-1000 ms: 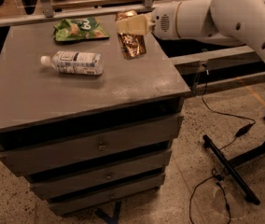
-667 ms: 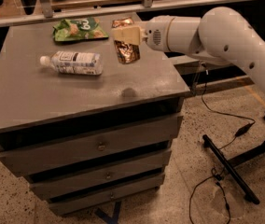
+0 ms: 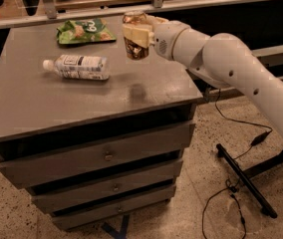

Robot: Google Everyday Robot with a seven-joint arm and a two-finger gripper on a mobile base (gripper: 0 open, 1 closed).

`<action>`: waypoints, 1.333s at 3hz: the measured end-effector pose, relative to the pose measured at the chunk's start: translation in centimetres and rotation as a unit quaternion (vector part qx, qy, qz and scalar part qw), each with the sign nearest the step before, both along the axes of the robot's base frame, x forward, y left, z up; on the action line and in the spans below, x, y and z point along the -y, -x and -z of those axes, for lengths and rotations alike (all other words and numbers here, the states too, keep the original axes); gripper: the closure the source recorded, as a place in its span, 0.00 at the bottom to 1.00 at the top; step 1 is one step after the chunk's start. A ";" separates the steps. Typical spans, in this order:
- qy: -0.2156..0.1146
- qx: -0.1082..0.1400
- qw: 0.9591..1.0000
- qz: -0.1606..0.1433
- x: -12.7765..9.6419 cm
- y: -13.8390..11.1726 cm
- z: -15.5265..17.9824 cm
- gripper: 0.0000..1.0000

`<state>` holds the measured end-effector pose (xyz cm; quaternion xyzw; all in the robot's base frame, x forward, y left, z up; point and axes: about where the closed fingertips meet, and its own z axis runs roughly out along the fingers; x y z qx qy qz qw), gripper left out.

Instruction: Place orange can upright

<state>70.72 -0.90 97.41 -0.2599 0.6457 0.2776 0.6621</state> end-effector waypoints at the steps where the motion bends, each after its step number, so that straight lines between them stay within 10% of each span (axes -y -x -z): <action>1: -0.014 0.020 0.999 0.021 0.1 -0.5 0.4 1.00; 4: -0.014 0.024 0.998 0.058 -0.7 0.3 3.2 1.00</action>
Offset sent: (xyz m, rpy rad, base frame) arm 0.0050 0.0005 -0.0227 0.0224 -0.0762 -0.0891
